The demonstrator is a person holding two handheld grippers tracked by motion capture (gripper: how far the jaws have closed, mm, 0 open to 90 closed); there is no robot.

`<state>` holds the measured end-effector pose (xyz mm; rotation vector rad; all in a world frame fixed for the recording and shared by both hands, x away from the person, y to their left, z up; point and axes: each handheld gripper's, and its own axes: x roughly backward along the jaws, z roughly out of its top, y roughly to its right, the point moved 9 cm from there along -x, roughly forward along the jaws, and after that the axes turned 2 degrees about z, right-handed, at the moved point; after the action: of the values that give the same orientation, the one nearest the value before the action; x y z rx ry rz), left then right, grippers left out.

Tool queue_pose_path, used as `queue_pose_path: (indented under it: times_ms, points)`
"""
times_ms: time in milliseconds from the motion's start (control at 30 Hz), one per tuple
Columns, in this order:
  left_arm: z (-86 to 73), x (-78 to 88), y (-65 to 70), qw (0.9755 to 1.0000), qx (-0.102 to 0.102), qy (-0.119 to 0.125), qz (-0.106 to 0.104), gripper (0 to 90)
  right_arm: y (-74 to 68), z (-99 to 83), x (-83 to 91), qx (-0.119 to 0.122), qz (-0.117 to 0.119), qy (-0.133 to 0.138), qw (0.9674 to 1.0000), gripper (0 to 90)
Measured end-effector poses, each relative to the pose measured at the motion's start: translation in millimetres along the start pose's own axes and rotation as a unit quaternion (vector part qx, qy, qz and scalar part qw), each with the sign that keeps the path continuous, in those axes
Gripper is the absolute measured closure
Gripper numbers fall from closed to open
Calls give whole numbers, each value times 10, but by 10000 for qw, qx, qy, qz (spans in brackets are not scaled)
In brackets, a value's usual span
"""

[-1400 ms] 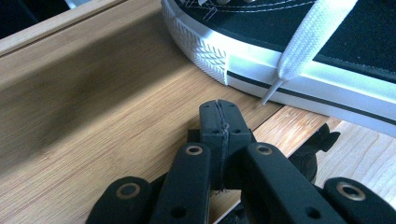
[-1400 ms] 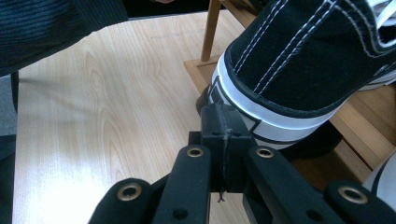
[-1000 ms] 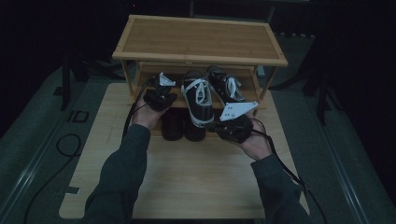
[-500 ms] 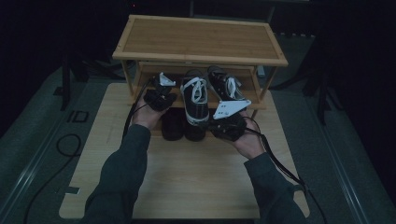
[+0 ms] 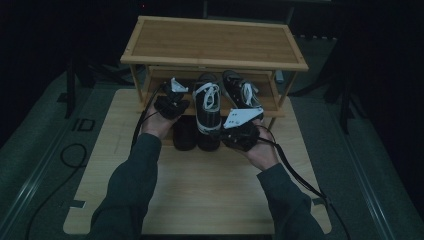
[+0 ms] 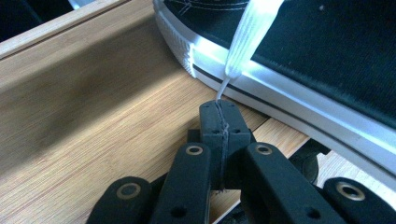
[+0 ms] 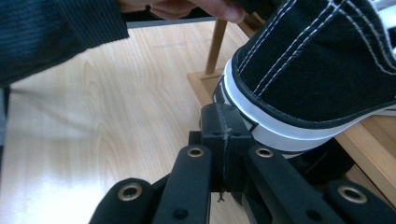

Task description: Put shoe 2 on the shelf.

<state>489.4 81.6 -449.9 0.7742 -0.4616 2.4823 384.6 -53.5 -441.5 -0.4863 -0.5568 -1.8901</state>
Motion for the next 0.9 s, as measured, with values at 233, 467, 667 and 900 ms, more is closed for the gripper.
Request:
queue_pose_path:
  times_ms: [233, 467, 667, 900]
  points:
    - [2, 0, 0, 10000, -6, 9, 0, 900, 107, -15, 7, -104, -238, -3, 9997, 900]
    - [2, -1, 0, 10000, -2, 12, 6, 900, 131, 40, -8, -74, -300, 134, 9994, 900]
    - [2, -1, 1, 10000, -3, 14, 13, 900, 172, 42, -8, -102, -419, 140, 9990, 900]
    - [2, -2, 1, 10000, 7, 32, -1, 900, 198, 28, -106, -191, -439, 164, 9987, 900]
